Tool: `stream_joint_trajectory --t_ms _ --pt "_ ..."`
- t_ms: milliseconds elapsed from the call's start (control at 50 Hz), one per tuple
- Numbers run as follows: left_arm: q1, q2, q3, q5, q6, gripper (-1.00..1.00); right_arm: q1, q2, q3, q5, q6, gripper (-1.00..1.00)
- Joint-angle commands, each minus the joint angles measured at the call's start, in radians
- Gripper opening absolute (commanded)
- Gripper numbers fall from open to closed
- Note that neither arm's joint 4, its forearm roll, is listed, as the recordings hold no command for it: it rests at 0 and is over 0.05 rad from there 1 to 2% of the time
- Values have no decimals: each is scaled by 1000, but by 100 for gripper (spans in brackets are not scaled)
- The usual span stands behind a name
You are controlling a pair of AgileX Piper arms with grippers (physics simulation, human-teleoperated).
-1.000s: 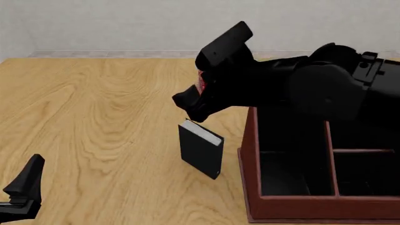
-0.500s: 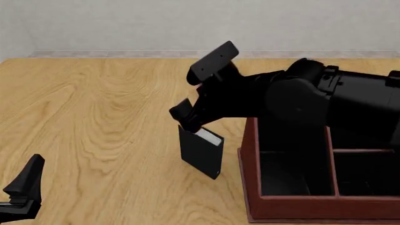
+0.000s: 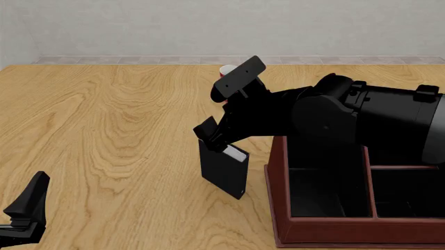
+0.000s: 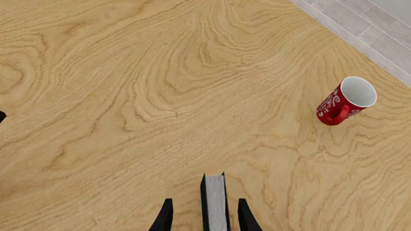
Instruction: Pick up the book and place it in the left compartment of the caddy.
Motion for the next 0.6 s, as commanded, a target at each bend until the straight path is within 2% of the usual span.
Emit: stream_joint_trajectory --t_ms 20,600 --pt "0 0 0 0 0 100 -10 6 12 -6 -3 100" --pt "0 0 0 0 0 100 -30 44 53 -36 -5 100"
